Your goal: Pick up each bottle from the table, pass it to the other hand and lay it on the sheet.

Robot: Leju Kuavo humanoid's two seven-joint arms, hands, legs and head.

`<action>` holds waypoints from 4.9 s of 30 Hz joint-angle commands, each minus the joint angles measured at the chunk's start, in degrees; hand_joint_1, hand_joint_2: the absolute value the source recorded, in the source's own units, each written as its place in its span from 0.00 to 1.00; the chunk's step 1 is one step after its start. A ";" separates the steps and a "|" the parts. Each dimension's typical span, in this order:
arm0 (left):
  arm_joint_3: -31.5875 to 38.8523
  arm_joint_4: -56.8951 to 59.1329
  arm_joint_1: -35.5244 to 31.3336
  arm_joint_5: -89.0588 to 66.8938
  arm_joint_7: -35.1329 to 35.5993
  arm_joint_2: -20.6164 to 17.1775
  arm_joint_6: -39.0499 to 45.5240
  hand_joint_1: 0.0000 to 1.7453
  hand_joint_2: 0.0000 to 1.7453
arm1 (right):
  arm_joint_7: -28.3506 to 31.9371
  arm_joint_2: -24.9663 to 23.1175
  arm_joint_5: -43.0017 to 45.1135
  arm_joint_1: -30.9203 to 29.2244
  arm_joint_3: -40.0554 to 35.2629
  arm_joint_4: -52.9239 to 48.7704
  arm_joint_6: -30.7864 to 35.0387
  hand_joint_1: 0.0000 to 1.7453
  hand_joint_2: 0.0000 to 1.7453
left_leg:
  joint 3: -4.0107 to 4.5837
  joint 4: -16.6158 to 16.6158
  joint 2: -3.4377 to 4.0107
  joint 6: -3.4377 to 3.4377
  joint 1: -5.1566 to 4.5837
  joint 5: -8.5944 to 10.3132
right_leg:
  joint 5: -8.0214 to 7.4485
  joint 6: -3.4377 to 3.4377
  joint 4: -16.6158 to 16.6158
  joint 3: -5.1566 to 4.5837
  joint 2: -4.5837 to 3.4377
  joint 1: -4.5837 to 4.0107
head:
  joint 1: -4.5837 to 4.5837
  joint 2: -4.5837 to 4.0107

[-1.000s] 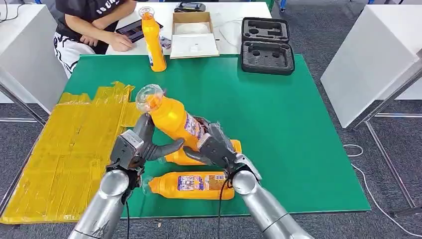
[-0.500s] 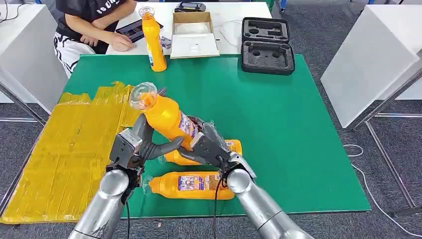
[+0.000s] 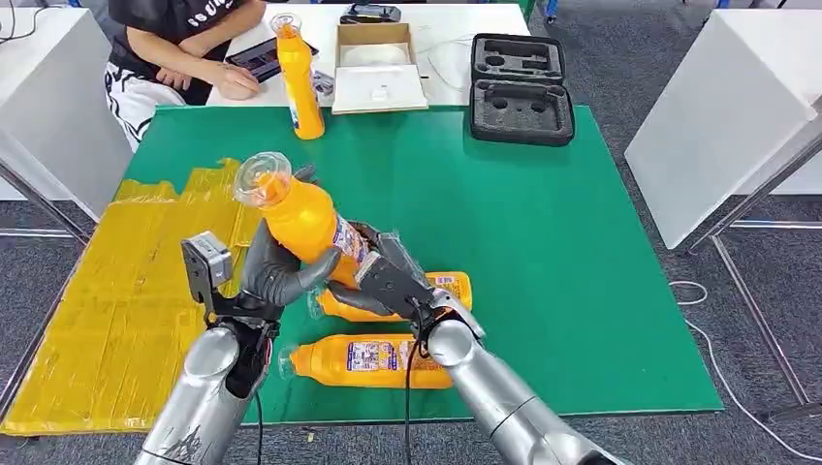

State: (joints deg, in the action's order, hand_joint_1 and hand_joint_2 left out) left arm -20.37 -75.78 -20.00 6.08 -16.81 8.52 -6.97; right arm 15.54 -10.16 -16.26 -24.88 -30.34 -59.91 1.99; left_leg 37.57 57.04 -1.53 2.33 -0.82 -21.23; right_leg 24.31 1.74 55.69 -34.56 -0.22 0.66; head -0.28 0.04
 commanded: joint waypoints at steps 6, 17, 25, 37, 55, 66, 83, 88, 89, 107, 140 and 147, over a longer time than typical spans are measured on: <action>-0.37 3.19 -1.86 2.34 0.18 0.12 0.44 1.00 1.00 | 0.13 0.73 0.35 -2.73 -2.22 4.91 -0.18 1.00 1.00 | -0.18 -0.01 0.05 -0.11 0.03 -0.06 | 0.05 -0.04 -0.04 0.19 0.03 -0.04 | 0.00 0.00; -0.21 3.08 -1.52 3.48 0.00 0.08 0.57 1.00 1.00 | 0.14 0.69 0.34 -2.66 -2.54 5.03 -0.56 1.00 1.00 | -0.31 0.04 0.11 -0.17 0.05 -0.13 | 0.11 -0.06 -0.03 0.33 0.02 -0.07 | 0.00 0.00; 1.02 1.53 0.93 1.56 -2.00 0.03 3.07 1.00 1.00 | 1.73 1.64 -0.09 -0.84 -1.83 2.91 1.85 0.00 1.00 | -0.29 0.00 0.10 -0.15 0.06 -0.12 | 0.10 -0.06 -0.07 0.32 0.02 -0.07 | 0.00 0.00; 5.82 -0.95 0.04 -29.39 -1.65 -2.11 30.32 1.00 1.00 | -2.50 8.32 -7.32 3.14 -0.74 -11.65 5.60 0.00 0.00 | -0.13 -0.01 -0.05 -0.11 0.05 -0.04 | 0.06 -0.04 -0.06 0.17 0.14 -0.05 | -0.02 0.00; 10.12 3.13 -0.80 -60.12 5.90 -2.90 46.74 1.00 1.00 | -3.92 9.79 -17.67 9.71 2.43 -22.20 10.15 0.00 0.00 | -0.27 0.06 0.07 -0.19 0.06 -0.15 | 0.13 -0.07 -0.02 0.29 0.06 -0.08 | 0.00 0.00; -5.98 20.87 -11.81 -96.08 46.59 -17.45 38.79 1.00 1.00 | -7.73 9.50 -27.72 14.46 6.61 -35.58 11.54 0.00 0.00 | -0.36 0.10 -0.19 -0.30 0.10 -0.15 | 0.26 -0.16 0.10 0.43 0.36 -0.11 | -0.04 0.00; 0.65 47.03 -15.76 -96.08 38.65 -12.38 34.69 1.00 1.00 | -7.22 10.32 -27.24 14.96 6.76 -37.00 9.02 0.00 0.00 | -0.39 0.04 0.28 -0.33 0.09 -0.15 | 0.09 -0.27 0.01 0.31 -0.08 -0.10 | -0.02 0.00; 3.03 46.97 -14.52 -96.08 36.07 -10.62 34.50 1.00 1.00 | -8.12 10.07 -27.45 14.21 6.64 -36.58 7.69 0.00 0.00 | -0.27 0.04 0.29 -0.26 0.09 -0.13 | 0.06 -0.22 0.00 0.19 -0.07 -0.09 | 0.00 0.00; 3.34 46.94 -14.40 -96.08 35.88 -10.39 34.28 1.00 1.00 | -8.15 10.07 -27.45 14.19 6.62 -36.57 7.57 0.00 0.00 | -0.37 0.07 0.31 -0.29 0.10 -0.19 | 0.12 -0.23 0.02 0.31 -0.07 -0.10 | 0.00 0.00; 8.40 45.50 -12.40 -96.08 34.08 -9.12 34.12 0.00 0.00 | -8.07 9.33 -28.13 14.25 6.59 -35.11 6.73 0.00 0.00 | -0.19 -0.02 0.29 -0.20 0.05 -0.04 | -0.05 -0.22 -0.01 0.10 -0.17 -0.05 | 0.00 0.00; 16.18 -21.86 11.76 -18.74 -11.17 -1.74 -4.22 0.00 1.00 | -16.33 10.77 -52.03 14.23 5.85 -28.69 5.15 0.00 1.00 | -0.28 0.08 0.48 -0.33 0.09 -0.31 | 0.08 -0.28 -0.02 0.19 -0.28 -0.13 | 0.00 0.00; 16.61 -22.38 11.49 -17.79 -11.33 -0.97 -6.41 0.00 1.00 | -17.73 10.79 -54.78 12.49 4.56 -25.52 3.17 0.00 1.00 | -0.14 0.00 0.43 -0.30 0.14 -0.16 | 0.00 -0.25 -0.05 0.04 -0.26 -0.14 | 0.00 0.00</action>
State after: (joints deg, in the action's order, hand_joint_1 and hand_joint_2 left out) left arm -5.27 -95.14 -9.07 -11.93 -28.30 6.78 -12.72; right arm -1.53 -0.48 -70.34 -8.97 -23.63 -92.17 6.05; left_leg 37.71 57.00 -1.33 2.17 -0.72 -21.25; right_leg 24.25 1.52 55.69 -34.81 -0.37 0.58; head -0.28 0.04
